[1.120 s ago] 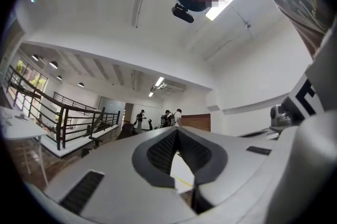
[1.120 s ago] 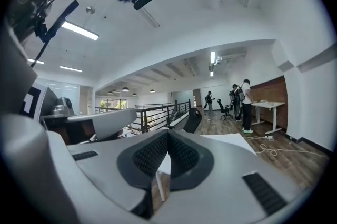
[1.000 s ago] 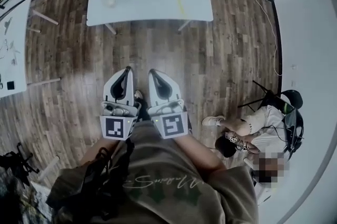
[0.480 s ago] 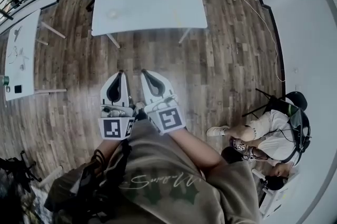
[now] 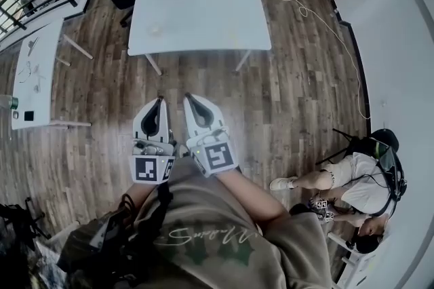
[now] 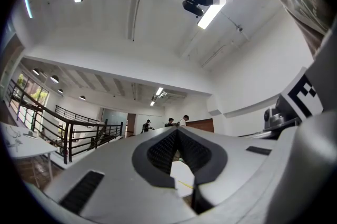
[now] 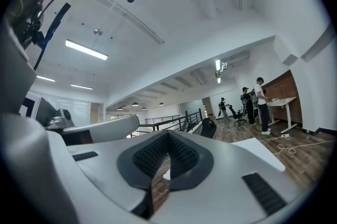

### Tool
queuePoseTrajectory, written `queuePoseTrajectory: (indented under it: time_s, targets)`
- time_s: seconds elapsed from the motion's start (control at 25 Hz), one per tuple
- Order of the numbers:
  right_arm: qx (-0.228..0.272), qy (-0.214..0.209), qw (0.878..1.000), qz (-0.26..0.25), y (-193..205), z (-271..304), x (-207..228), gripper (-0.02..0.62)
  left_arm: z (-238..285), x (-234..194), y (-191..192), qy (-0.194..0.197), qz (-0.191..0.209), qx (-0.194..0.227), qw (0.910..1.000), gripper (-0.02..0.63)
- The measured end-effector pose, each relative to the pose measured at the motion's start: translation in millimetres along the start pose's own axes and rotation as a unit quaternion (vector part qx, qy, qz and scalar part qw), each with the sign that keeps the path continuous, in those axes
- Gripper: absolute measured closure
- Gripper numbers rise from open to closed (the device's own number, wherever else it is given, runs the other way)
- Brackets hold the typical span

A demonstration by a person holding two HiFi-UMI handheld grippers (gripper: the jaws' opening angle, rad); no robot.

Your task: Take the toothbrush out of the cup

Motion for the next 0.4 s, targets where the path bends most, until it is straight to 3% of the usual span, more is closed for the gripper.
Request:
queuePoseTrajectory:
  time_s: [0.2,0.4]
  targets:
    - [0.025,0.002,0.999,-0.025,-0.6,-1.0,3.6,0.615,-1.7,-1.6,0.0,0.001,-0.005,0.003,1.0,0.595]
    - [0.018,0.005,0.999,-0.028,-0.1,-1.0,1.8,0.615,1.0,-0.2,-2.6,0.008,-0.007,0.007,0.9999,0.595]
Point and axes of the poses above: the fingertips, and each gripper's own axes: z forward along the fingers, x to its right, y out of its underside, the point moved 5 cm from there along -z, backward along the fingers, and after that the axes turned 11 degrees about x, right-handed, at the moved point
